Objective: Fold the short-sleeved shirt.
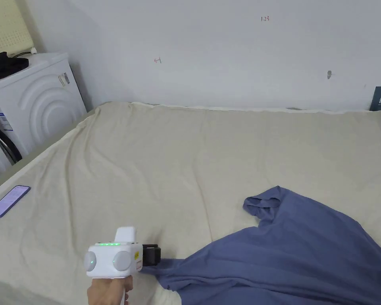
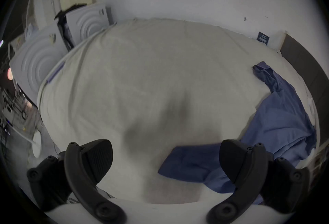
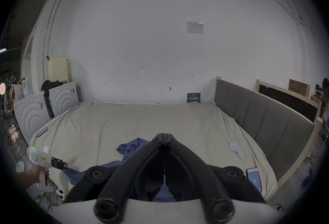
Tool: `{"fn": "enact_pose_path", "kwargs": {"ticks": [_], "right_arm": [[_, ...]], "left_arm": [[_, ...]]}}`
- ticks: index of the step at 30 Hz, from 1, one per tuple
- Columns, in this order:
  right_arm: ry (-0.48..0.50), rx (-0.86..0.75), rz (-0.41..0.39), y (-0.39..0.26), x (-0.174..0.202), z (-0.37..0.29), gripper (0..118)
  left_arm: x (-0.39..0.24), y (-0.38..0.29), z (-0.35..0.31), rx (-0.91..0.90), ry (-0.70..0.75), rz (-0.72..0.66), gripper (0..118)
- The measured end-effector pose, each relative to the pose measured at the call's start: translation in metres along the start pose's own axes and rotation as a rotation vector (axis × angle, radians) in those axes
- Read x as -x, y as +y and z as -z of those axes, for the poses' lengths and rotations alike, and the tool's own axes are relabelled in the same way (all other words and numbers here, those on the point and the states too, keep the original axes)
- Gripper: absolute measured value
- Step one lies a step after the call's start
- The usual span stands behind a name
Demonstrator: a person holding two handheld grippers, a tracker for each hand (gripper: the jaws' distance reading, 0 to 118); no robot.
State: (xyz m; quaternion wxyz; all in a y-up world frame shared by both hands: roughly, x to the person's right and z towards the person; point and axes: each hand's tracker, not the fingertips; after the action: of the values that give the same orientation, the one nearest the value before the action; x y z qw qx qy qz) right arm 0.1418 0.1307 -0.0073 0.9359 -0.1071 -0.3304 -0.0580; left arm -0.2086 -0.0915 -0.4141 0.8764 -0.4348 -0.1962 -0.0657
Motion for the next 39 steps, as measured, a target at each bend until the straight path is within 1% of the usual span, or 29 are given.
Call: {"fn": "enact_pose_path", "kwargs": {"ticks": [2,3,5,6,7,8,9,10,11,12,13,14,15,17,18,19,20,21,22,23,24,26,27,31,33,35,36,38,39], "right_arm": [[-0.006,0.009,0.004,-0.001,-0.001,0.004,0],[-0.003,0.013,0.005,-0.002,-0.002,0.006,0],[0.005,0.035,-0.013,-0.004,-0.001,0.009,0],[-0.004,0.041,-0.032,-0.006,0.000,0.009,0],[-0.012,0.044,-0.042,-0.008,0.000,0.009,0],[-0.017,0.049,-0.044,-0.011,-0.001,0.011,0],[-0.019,0.056,-0.038,-0.012,-0.001,0.013,0],[-0.014,0.064,-0.030,-0.015,-0.002,0.015,0],[-0.008,0.072,-0.026,-0.016,-0.003,0.018,0],[-0.006,0.080,-0.026,-0.019,-0.003,0.020,0],[-0.009,0.085,-0.030,-0.021,-0.003,0.023,0],[-0.007,0.087,-0.038,-0.024,-0.003,0.027,0],[-0.003,0.091,-0.047,-0.026,-0.003,0.032,0],[0.026,0.101,-0.063,-0.033,-0.004,0.048,0],[0.041,0.114,-0.077,-0.037,-0.004,0.061,6],[0.059,0.121,-0.094,-0.042,-0.003,0.077,27],[0.078,0.130,-0.110,-0.046,-0.002,0.095,60],[0.106,0.173,-0.128,-0.051,-0.002,0.118,108],[0.125,0.231,-0.156,-0.057,0.000,0.147,118],[0.156,0.256,-0.186,-0.062,0.003,0.170,118],[0.234,0.261,-0.210,-0.068,0.007,0.197,118],[0.235,0.354,-0.277,-0.077,0.013,0.258,118],[0.239,0.409,-0.323,-0.083,0.020,0.290,118],[0.288,0.558,-0.463,-0.098,0.043,0.396,118],[0.312,0.613,-0.500,-0.106,0.053,0.439,118],[0.323,0.646,-0.556,-0.116,0.063,0.469,118],[0.343,0.659,-0.569,-0.119,0.067,0.481,118],[0.343,0.658,-0.570,-0.117,0.075,0.499,114],[0.344,0.659,-0.573,-0.119,0.077,0.505,109]], "left_arm": [[0.007,-0.006,0.014,0.006,-0.019,-0.018,118],[-0.008,-0.016,-0.006,0.033,-0.014,-0.018,118],[-0.012,-0.023,-0.001,0.055,-0.020,-0.014,115],[-0.015,-0.026,0.000,0.059,-0.040,-0.007,104],[-0.001,-0.030,0.029,0.057,-0.066,0.002,92],[0.000,-0.034,0.037,0.056,-0.043,0.022,85],[-0.001,-0.037,0.041,0.043,-0.002,0.073,78],[-0.001,-0.038,0.044,0.047,-0.019,0.072,66],[-0.018,-0.037,0.022,0.007,-0.011,0.064,49],[-0.020,-0.037,0.015,-0.009,-0.043,0.018,12],[-0.022,-0.037,0.009,-0.032,-0.060,0.008,3],[-0.025,-0.038,0.000,-0.072,-0.082,0.007,3],[-0.026,-0.034,-0.009,-0.083,-0.083,0.031,3],[-0.037,-0.033,-0.029,-0.162,-0.084,0.087,3],[-0.043,-0.032,-0.040,-0.208,-0.102,0.092,3],[-0.041,-0.026,-0.048,-0.232,-0.123,0.074,3],[-0.044,-0.023,-0.057,-0.265,-0.122,0.070,3],[-0.047,-0.021,-0.066,-0.304,-0.121,0.061,3],[-0.050,-0.019,-0.076,-0.333,-0.133,0.049,3],[-0.059,-0.017,-0.091,-0.366,-0.125,0.047,3],[-0.063,-0.015,-0.099,-0.384,-0.118,0.045,3],[-0.072,-0.014,-0.112,-0.397,-0.119,0.049,3],[-0.070,-0.010,-0.113,-0.399,-0.135,0.041,3],[-0.076,-0.007,-0.116,-0.411,-0.119,0.052,3],[-0.077,-0.007,-0.115,-0.412,-0.122,0.044,3],[-0.082,-0.003,-0.116,-0.411,-0.121,0.042,3],[-0.085,0.000,-0.118,-0.411,-0.119,0.042,3],[-0.086,0.003,-0.118,-0.412,-0.121,0.048,3],[-0.082,0.007,-0.116,-0.409,-0.120,0.048,3]]}}
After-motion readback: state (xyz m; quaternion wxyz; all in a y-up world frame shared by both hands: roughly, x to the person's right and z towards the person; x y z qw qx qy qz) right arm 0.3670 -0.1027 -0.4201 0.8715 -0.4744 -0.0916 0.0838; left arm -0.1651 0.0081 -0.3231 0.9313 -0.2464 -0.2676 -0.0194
